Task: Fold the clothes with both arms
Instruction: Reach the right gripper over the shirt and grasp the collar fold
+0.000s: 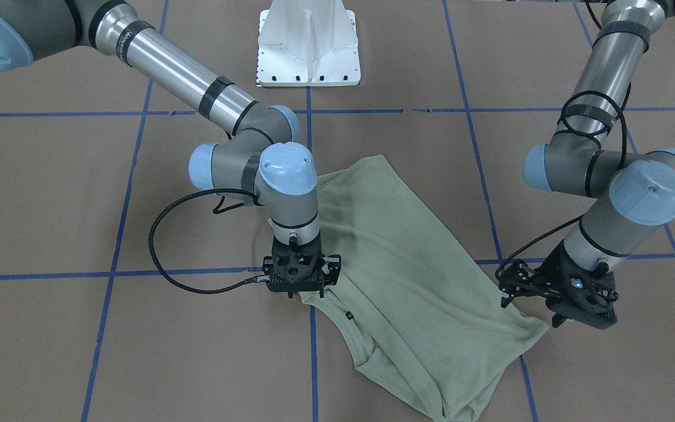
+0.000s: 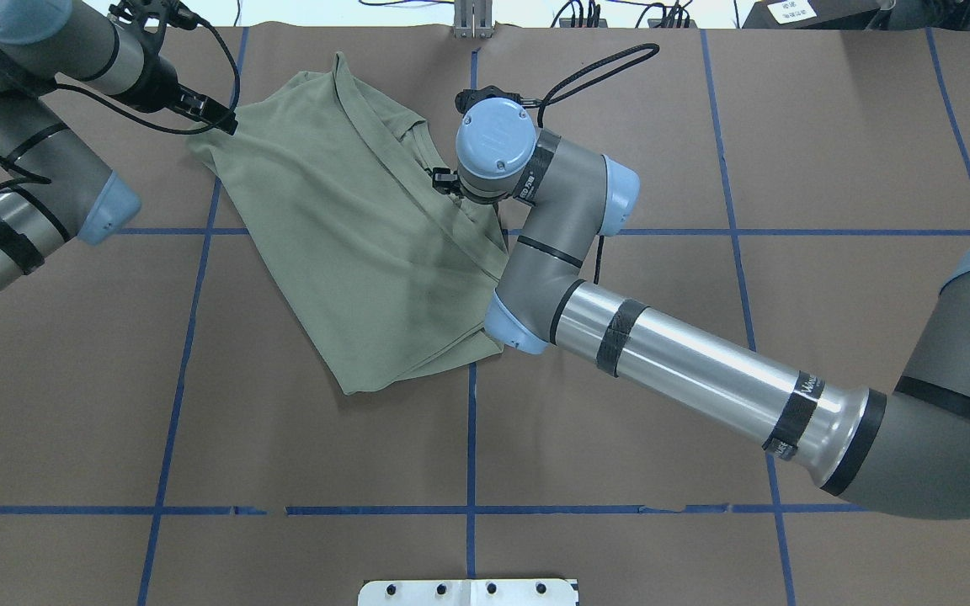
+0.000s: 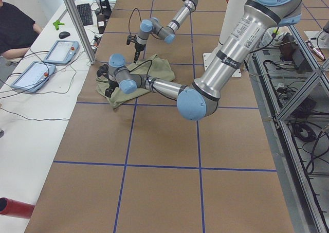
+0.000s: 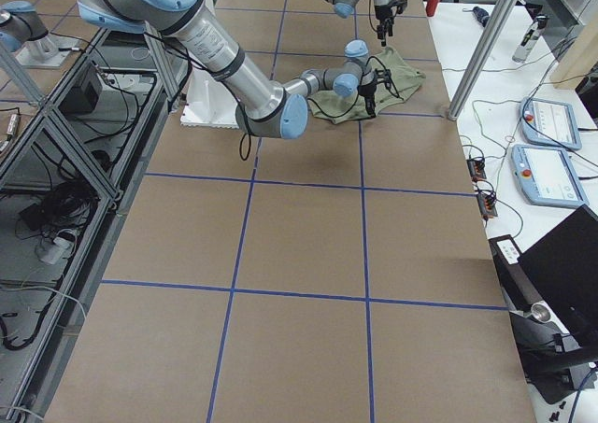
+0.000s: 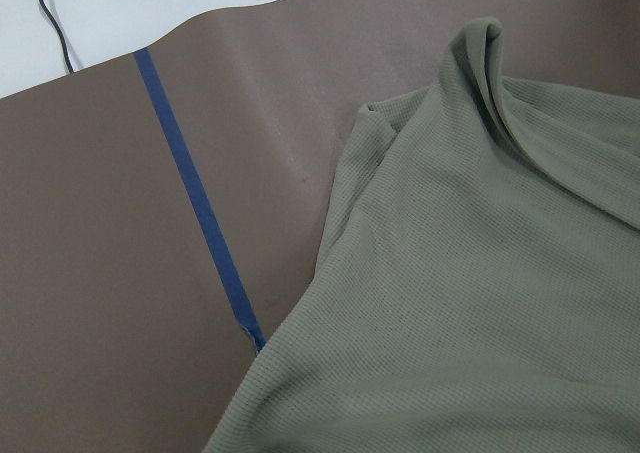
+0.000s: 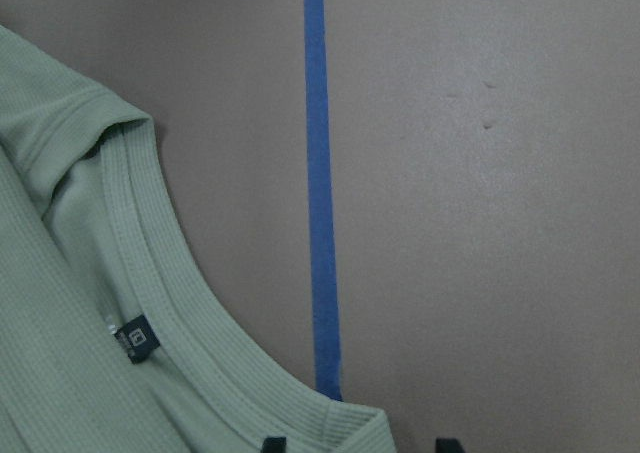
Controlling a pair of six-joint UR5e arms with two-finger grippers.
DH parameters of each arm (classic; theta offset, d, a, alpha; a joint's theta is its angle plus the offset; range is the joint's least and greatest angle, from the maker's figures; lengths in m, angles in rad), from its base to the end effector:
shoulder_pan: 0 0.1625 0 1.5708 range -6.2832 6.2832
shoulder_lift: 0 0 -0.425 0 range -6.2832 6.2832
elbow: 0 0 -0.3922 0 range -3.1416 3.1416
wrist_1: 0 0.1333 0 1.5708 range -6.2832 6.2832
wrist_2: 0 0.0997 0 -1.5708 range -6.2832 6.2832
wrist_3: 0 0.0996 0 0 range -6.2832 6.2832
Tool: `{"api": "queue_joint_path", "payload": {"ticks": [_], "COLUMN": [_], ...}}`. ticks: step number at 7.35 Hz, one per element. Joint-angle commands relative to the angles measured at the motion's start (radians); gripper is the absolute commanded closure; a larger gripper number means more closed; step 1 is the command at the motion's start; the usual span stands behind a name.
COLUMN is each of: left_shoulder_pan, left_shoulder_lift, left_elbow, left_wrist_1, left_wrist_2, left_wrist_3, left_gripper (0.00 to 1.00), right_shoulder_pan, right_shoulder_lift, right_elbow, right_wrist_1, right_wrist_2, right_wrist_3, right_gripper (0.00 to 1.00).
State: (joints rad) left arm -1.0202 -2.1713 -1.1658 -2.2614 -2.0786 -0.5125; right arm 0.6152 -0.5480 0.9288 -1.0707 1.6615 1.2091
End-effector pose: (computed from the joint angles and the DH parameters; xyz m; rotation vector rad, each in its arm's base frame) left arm 0.3229 -0.6881 0.4148 0.5071 0.8483 0.2598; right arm -0.6362 -0.6018 0.2244 0.3388 -0.8185 0.1968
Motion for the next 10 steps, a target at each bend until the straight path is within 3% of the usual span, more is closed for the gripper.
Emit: {"api": "queue_joint_path", "payload": {"ticks": [1,2,6,10], "left_shoulder_pan": [0.0,0.0,-0.001,-0.001], "left_shoulder_lift": [0.002,0.002,0.002,0.002], "left_elbow": [0.0,0.0,-0.006,-0.006], "left_wrist_1": [-0.001,-0.001,-0.001,-0.001], "left_wrist_2": [0.0,0.0,0.0,0.0], "left_wrist_3": [0.002,0.002,0.0,0.0], "left_gripper": [0.0,0.0,0.0,0.0], "right_shoulder_pan": [-0.003,-0.003,-0.003,-0.076], "right_shoulder_lift": [-0.001,-0.001,-0.006,-0.307], "right_elbow": [-0.002,-0.001,0.039,0.595], "right_wrist_1": [0.0,0.0,-0.009,-0.303], "right_wrist_2": [-0.002,-0.002,0.001,-0.009], "right_wrist_3": [0.0,0.0,0.003,0.023], "right_gripper": [0.73,0.98,1.0,1.0]}}
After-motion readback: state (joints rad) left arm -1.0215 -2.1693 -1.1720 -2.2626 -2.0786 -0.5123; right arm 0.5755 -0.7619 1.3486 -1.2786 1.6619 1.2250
